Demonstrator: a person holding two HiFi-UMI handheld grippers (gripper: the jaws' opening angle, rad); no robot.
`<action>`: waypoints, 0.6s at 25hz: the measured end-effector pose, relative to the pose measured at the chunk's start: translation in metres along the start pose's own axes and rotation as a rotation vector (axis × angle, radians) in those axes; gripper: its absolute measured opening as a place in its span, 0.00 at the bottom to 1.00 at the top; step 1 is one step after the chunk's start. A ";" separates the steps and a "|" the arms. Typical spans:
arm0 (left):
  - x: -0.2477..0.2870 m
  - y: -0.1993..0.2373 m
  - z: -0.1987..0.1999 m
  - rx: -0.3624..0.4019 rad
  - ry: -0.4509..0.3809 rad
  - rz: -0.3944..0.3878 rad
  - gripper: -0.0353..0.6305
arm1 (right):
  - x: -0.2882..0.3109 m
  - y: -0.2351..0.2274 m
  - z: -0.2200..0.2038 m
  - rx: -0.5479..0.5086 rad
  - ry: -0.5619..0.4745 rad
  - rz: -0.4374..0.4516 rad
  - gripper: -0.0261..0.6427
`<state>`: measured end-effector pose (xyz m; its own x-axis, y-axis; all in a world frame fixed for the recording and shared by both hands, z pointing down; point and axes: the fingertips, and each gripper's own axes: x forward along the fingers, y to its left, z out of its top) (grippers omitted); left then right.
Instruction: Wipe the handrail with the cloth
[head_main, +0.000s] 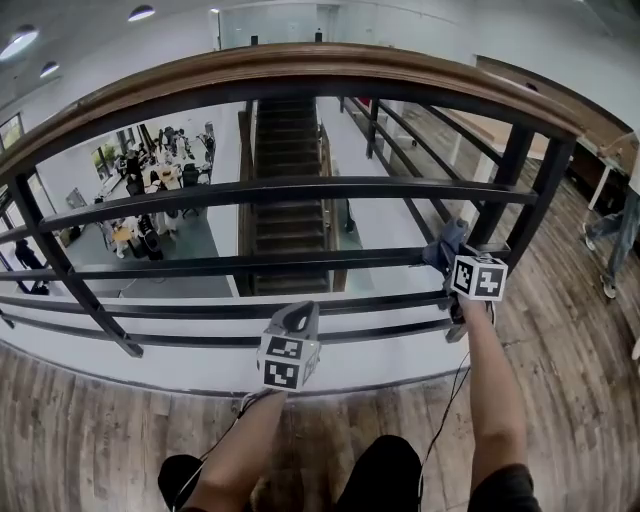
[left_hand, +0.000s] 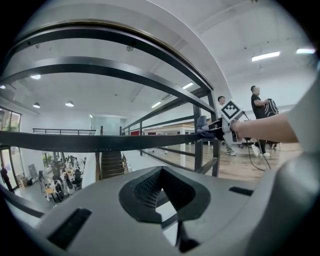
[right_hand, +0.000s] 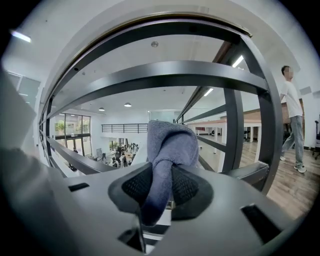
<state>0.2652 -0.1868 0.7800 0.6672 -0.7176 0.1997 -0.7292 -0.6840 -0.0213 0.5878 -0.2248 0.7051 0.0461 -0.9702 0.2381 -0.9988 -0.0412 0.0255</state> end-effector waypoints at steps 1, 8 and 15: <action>0.003 -0.004 0.000 0.004 0.001 -0.005 0.05 | -0.001 -0.011 0.000 0.001 0.003 -0.007 0.19; 0.018 -0.038 -0.002 0.037 0.002 -0.043 0.05 | -0.013 -0.080 -0.007 -0.046 0.039 -0.103 0.19; 0.017 -0.054 -0.001 0.055 0.008 -0.076 0.05 | -0.019 -0.134 -0.008 -0.007 0.068 -0.191 0.19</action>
<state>0.3159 -0.1622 0.7852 0.7187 -0.6627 0.2105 -0.6671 -0.7425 -0.0600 0.7213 -0.1992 0.7047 0.2357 -0.9265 0.2934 -0.9717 -0.2208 0.0835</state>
